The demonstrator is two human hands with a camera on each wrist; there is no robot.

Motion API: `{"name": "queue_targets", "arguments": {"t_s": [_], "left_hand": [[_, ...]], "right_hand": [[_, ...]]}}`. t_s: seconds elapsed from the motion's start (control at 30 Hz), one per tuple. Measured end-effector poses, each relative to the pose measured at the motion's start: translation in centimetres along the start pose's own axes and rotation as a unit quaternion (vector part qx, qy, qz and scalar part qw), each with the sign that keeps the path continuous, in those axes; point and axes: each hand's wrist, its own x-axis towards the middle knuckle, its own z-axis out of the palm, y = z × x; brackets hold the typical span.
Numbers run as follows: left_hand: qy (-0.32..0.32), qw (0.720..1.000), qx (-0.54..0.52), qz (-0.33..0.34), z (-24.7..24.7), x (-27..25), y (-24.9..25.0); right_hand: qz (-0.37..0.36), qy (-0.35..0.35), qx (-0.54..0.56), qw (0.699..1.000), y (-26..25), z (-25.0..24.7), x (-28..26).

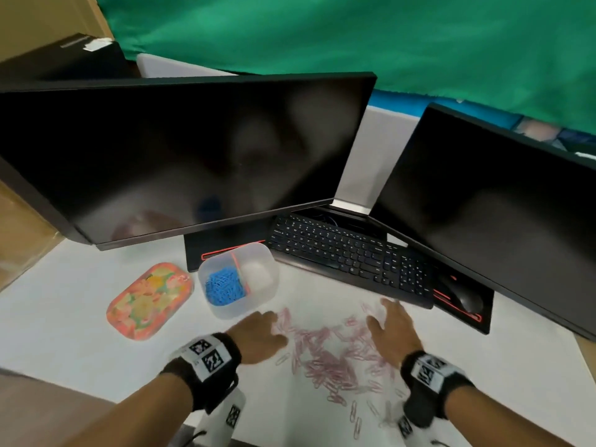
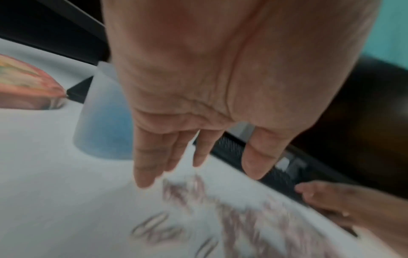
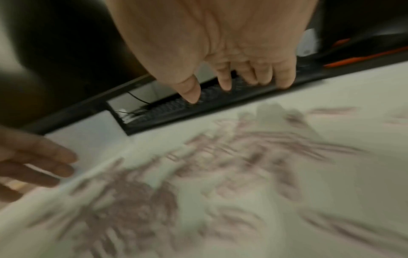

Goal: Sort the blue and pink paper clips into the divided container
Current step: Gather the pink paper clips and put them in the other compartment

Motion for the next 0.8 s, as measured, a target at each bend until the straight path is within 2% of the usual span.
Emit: {"name": "queue_targets", "arguments": {"t_s": [0.1,0.17,0.23,0.4,0.5,0.63,0.73,0.8], "left_hand": [[-0.029,0.996,0.072,-0.04,2.8,0.5,-0.6],[-0.017,0.994,0.096,-0.043,4.3,0.7,-0.5],[0.005,0.993,0.115,-0.036,5.4,1.3,0.0],[0.025,0.988,0.15,0.038,7.0,3.4,2.7],[0.001,0.977,0.191,0.1,7.7,4.2,4.8],[-0.031,0.957,0.24,0.162,8.6,4.5,6.5],[-0.021,0.954,0.23,0.189,8.1,4.5,6.5],[0.004,0.962,0.212,0.171,7.0,4.8,6.4]], "right_hand": [[0.077,0.037,-0.047,0.995,5.8,0.4,-1.6],[0.121,0.033,-0.055,0.991,8.0,0.9,-2.3],[0.137,0.026,-0.041,0.989,8.5,1.7,-2.6],[0.048,0.008,-0.061,0.997,6.4,4.7,-2.8],[-0.02,-0.01,-0.065,0.998,5.0,6.2,-3.3],[-0.104,-0.073,-0.076,0.989,4.2,6.8,-4.4],[-0.093,-0.06,-0.031,0.993,4.5,5.0,-3.6],[-0.058,-0.047,-0.039,0.996,5.0,3.7,-1.9]]}}
